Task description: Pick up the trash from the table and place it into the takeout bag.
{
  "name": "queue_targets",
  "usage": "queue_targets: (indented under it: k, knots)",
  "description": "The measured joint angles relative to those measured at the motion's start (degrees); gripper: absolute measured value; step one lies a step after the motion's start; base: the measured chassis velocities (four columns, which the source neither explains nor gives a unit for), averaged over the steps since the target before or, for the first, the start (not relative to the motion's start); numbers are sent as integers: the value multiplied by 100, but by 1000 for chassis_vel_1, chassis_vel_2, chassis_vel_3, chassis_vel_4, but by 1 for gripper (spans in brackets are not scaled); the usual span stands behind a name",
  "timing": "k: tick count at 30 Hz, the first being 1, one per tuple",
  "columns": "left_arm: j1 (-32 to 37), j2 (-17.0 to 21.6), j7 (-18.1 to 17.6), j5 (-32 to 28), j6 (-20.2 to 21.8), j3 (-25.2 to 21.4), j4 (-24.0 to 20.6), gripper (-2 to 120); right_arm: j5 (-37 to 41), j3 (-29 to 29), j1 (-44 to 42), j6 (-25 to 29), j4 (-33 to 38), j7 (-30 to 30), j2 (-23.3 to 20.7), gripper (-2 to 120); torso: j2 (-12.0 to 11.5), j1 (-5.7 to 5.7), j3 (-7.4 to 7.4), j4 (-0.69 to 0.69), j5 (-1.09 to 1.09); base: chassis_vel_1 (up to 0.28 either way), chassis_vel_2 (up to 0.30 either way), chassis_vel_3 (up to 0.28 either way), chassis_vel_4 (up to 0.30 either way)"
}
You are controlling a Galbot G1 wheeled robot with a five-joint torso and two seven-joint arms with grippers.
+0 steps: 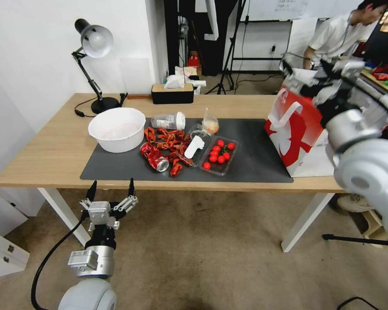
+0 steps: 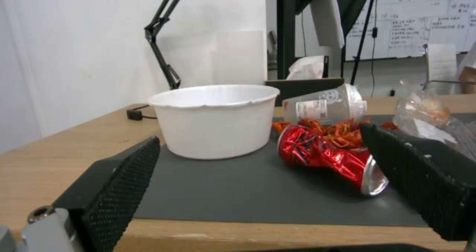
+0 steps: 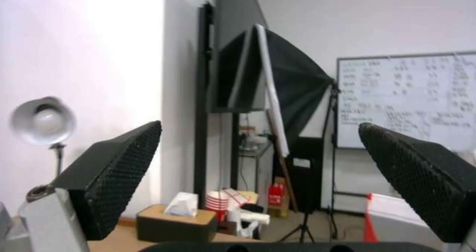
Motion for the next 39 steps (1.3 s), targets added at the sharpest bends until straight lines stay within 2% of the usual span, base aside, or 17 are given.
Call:
queue_targets:
  k: [2,12,16,21,28,39]
  knots:
    - [26,-21,2,16,-1,16,-8,100,-287,6,-336,222,205,8,54,100,0,0,0,1,0,0,0,0,0]
    - [62,-19,9,-15,-18,14,-45,100,-1090,-7,-1240,383,540,334,269,100,0,0,1,2,0,0,0,0,0]
    - [75,-18,12,-61,12,26,-71,100,-1468,44,-1766,548,645,503,484,100,0,0,0,2,1,0,0,0,0]
    - [69,-8,21,-62,12,31,-39,100,-2304,72,-2837,832,732,602,1012,100,0,0,0,0,1,0,0,0,0]
    - [67,-3,25,-65,8,57,-12,100,-2897,7,-3660,1135,695,760,1406,100,0,0,0,0,1,0,0,0,0]
    - [59,6,34,-65,-9,73,64,100,-3285,-149,-4154,1158,434,1131,1662,100,0,-1,0,1,1,0,0,0,0]
